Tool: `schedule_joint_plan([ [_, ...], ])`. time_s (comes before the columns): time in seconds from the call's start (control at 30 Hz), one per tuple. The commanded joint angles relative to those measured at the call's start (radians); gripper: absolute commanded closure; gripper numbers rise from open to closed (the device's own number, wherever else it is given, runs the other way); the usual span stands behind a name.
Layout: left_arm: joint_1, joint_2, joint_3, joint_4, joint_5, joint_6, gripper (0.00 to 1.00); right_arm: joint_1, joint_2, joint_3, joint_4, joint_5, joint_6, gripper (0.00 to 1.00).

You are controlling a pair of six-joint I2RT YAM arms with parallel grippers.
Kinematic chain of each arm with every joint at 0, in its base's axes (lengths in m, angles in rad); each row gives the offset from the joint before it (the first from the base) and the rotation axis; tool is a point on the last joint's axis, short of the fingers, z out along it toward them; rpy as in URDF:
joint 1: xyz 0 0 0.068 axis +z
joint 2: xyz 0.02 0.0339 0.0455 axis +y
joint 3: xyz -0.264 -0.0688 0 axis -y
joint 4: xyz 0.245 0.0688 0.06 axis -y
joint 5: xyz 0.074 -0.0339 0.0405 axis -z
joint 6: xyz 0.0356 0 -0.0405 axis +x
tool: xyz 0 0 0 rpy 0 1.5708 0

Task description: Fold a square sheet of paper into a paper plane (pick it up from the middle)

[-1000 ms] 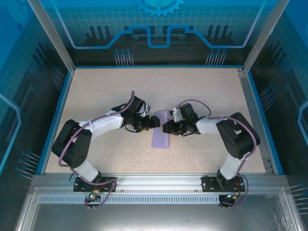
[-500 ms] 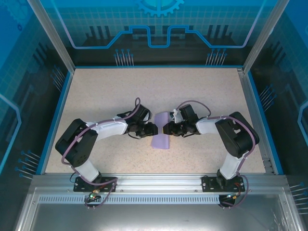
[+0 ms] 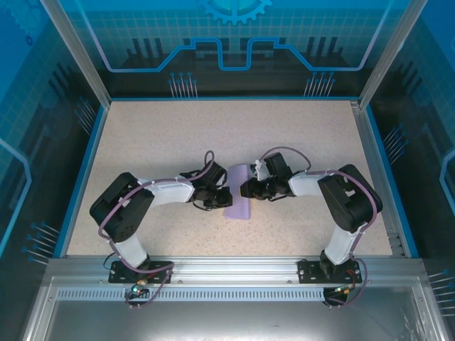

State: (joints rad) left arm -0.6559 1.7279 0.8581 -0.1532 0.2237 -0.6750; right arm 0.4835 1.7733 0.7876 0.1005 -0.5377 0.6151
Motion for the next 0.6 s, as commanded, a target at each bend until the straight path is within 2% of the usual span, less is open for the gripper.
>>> schedule_joint_plan([
  [0.0, -0.007, 0.016, -0.026, 0.003, -0.011, 0.01, 0.87, -0.002, -0.002, 0.036, -0.064, 0.029, -0.038, 0.66],
  [0.3, -0.012, 0.018, -0.031, 0.006, 0.002, 0.018, 0.87, -0.002, -0.029, 0.14, -0.24, 0.172, -0.126, 0.49],
  [0.57, -0.021, 0.017, -0.024, 0.012, 0.015, 0.021, 0.87, 0.001, 0.026, 0.252, -0.315, 0.248, -0.175, 0.49],
])
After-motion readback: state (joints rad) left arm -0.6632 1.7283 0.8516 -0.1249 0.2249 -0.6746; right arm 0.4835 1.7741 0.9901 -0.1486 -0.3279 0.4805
